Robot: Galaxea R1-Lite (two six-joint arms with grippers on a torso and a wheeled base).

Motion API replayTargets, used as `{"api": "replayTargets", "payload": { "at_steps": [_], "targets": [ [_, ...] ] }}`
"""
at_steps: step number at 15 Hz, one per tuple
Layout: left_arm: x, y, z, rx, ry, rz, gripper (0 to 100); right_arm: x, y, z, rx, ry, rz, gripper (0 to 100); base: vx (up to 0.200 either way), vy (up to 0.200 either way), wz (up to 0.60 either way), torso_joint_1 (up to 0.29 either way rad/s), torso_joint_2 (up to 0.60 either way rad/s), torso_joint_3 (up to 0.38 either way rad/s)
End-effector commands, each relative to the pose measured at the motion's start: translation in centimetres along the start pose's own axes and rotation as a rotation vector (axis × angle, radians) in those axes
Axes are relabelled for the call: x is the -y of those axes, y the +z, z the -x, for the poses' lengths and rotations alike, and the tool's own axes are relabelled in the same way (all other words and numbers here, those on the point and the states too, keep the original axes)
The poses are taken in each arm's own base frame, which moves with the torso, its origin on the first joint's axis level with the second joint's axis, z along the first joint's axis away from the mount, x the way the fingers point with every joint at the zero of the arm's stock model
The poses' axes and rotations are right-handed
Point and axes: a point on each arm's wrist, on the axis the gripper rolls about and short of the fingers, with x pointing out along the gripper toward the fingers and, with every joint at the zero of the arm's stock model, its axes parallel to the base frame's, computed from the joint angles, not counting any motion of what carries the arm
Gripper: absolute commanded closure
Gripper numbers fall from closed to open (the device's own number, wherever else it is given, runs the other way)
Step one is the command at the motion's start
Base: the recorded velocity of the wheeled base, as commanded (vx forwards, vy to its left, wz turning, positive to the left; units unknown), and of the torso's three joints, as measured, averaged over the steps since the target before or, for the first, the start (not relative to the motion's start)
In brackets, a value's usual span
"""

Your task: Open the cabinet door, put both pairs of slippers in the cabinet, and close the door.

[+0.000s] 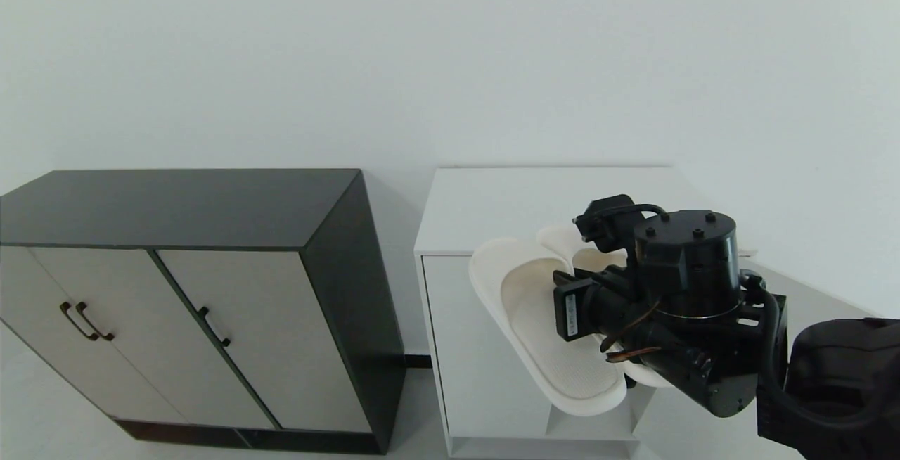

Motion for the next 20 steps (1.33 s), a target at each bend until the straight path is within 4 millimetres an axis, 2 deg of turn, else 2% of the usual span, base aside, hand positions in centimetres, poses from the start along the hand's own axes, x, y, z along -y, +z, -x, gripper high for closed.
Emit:
{"api": "replayTargets", "payload": {
  "at_steps": [1, 15, 20],
  "targets": [
    [0.0, 0.01, 0.0, 0.001, 0.0, -0.001, 100, -0.07, -0.23, -0.24, -0.007, -0.002, 0.005, 100, 0.0, -0.2, 0.0, 0.002, 0.0, 0.002],
    [0.0, -0.01, 0.0, -0.001, 0.0, 0.001, 100, 0.04, -0.34, -0.06, -0.008, -0.007, 0.005, 100, 0.0, -0.2, 0.0, 0.002, 0.0, 0.003],
    [0.0, 0.01, 0.0, 0.001, 0.0, 0.001, 100, 0.16, -0.57, 0.0, 0.006, -0.005, 0.007, 100, 0.0, 0.0, 0.0, 0.0, 0.0, 0.0]
  ]
}}
